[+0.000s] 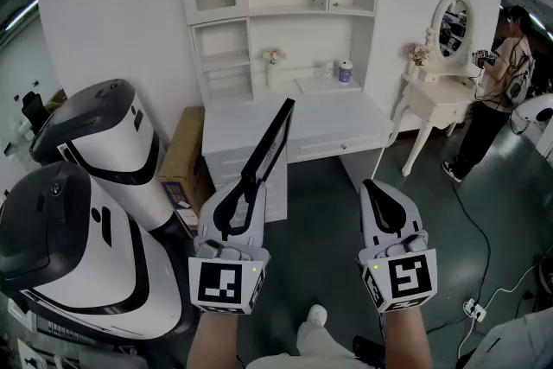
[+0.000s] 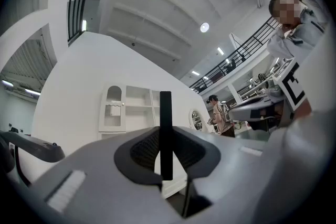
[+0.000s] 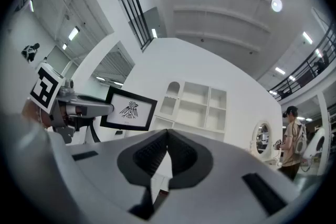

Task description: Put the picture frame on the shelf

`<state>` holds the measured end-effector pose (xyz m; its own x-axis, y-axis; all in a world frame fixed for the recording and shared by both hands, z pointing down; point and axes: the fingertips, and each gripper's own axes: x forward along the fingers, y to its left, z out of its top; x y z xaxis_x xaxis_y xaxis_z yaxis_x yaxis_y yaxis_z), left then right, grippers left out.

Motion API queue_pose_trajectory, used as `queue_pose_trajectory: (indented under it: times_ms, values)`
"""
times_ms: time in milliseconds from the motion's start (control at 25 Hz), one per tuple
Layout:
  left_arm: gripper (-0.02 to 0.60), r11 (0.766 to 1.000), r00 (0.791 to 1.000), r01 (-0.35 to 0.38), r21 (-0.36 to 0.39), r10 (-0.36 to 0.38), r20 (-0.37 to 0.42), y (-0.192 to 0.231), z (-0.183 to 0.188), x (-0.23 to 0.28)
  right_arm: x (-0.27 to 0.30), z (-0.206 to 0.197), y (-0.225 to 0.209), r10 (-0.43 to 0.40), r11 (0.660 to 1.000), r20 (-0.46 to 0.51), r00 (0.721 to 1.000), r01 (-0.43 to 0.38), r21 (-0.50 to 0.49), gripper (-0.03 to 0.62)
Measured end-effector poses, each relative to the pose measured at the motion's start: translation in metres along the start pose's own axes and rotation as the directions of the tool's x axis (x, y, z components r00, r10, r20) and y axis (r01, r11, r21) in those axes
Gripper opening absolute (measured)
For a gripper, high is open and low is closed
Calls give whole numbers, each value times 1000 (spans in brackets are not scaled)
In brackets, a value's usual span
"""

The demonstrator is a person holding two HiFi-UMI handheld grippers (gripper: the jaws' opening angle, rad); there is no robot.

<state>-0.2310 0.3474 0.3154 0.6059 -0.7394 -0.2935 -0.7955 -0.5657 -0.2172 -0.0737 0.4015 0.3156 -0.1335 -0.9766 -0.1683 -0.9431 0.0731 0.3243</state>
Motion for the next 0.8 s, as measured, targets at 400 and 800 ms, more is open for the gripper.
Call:
queue_pose_trajectory:
  times_ms: [400,800]
  values:
    - [75,1000,1000,-11,2,11,-11,10,-28,78,67,-27,-43,8,999,28,1000,-10,49,9]
    - [75,999,999,-46,-29,45,-20,17,-50,185,147,-53,-113,46,998,34,998,-48,41,9]
